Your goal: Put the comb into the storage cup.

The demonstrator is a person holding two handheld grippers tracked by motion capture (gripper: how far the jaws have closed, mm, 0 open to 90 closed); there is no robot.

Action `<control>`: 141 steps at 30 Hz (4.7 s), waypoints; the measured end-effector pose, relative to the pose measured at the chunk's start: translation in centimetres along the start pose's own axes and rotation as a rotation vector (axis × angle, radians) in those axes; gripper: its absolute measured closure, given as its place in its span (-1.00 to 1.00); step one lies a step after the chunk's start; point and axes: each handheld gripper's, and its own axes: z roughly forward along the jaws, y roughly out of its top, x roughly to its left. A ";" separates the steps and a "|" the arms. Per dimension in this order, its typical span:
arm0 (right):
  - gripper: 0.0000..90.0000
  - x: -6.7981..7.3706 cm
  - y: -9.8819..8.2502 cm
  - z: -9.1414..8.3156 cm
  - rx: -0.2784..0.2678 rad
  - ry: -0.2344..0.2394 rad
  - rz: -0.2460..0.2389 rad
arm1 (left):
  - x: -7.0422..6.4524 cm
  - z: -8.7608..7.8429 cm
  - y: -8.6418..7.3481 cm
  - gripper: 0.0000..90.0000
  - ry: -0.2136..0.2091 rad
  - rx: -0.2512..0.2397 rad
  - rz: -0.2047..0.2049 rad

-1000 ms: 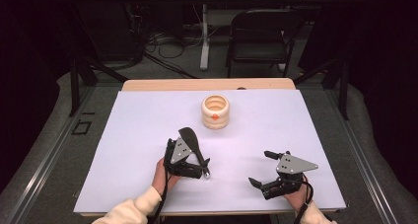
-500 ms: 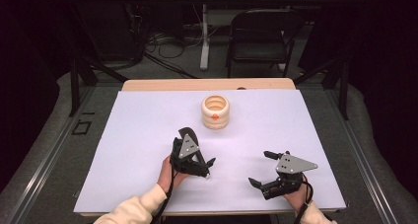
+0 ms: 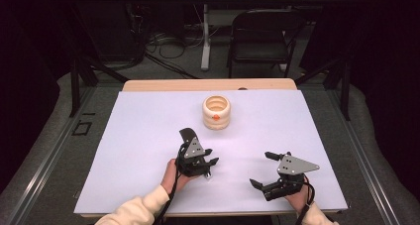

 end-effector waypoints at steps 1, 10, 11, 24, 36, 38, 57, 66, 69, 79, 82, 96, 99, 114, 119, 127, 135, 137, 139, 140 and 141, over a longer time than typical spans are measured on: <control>-1.00 0.0 0.0 0.0 -0.001 -0.001 0.000 | -0.1 0.1 -0.1 0.43 -0.010 0.008 0.002; -1.00 -0.1 0.0 -0.1 0.000 -0.001 0.004 | -0.2 0.5 -0.4 0.86 -0.061 0.071 0.009; -1.00 -0.1 0.0 -0.1 0.001 -0.001 0.004 | -0.2 0.5 -0.4 0.87 -0.059 0.084 0.006; -1.00 -0.1 0.0 -0.1 0.002 -0.001 0.005 | 0.0 0.5 -0.8 0.93 -0.068 0.161 -0.005; -1.00 -0.1 0.0 -0.1 0.000 0.000 0.005 | 1.0 -0.7 -1.6 0.92 -0.060 0.196 -0.026; -1.00 -0.1 0.0 -0.1 0.001 0.001 0.006 | 1.1 -0.9 -1.6 0.92 -0.059 0.199 -0.031; -1.00 -0.2 0.0 -0.1 -0.003 0.000 0.006 | 1.9 -2.6 -2.1 0.92 -0.008 0.280 -0.047; -1.00 -0.2 0.0 -0.1 -0.003 -0.001 0.009 | 2.4 -3.3 -2.5 0.91 0.014 0.304 -0.062; -1.00 -0.2 0.0 -0.1 0.000 -0.002 0.007 | 2.6 -3.6 -2.6 0.90 0.022 0.311 -0.064; -1.00 -0.3 0.1 0.0 -0.001 -0.002 0.008 | 3.7 -4.8 -3.2 0.88 0.060 0.309 -0.094; -1.00 -0.3 0.1 0.0 0.001 -0.001 0.006 | 3.7 -4.7 -3.2 0.86 0.059 0.311 -0.090; -1.00 -0.3 0.1 0.0 0.001 0.001 0.006 | 3.0 -5.0 -2.2 0.17 0.037 0.326 -0.067; -1.00 -0.3 0.1 0.0 0.003 -0.001 0.008 | 2.8 -5.1 -1.9 0.01 0.038 0.327 -0.058; -1.00 -0.2 0.0 0.2 0.008 0.002 0.007 | 3.6 -5.5 -0.8 -0.65 0.127 0.309 -0.013; -1.00 -0.2 0.0 0.2 0.005 0.007 0.009 | 4.1 -5.4 -0.5 -0.75 0.148 0.314 -0.012; -1.00 -0.2 0.0 0.3 0.010 0.007 0.008 | 5.1 -4.5 -0.2 -0.92 0.156 0.362 -0.026; -1.00 -0.1 0.0 0.4 0.016 0.013 0.009 | 5.4 -4.1 0.1 -1.00 0.172 0.383 -0.019; -1.00 -0.2 0.0 0.5 0.013 0.013 0.010 | 5.6 -3.9 0.3 -1.00 0.176 0.387 -0.025; -1.00 -0.2 0.0 0.4 0.014 0.013 0.012 | 5.8 -3.7 0.4 -1.00 0.179 0.391 -0.024; -1.00 -0.2 0.0 0.4 0.015 0.013 0.010 | 5.8 -3.6 0.5 -1.00 0.179 0.392 -0.028; -1.00 -0.1 0.0 0.4 0.014 0.014 0.010 | 5.8 -3.5 0.6 -1.00 0.181 0.393 -0.026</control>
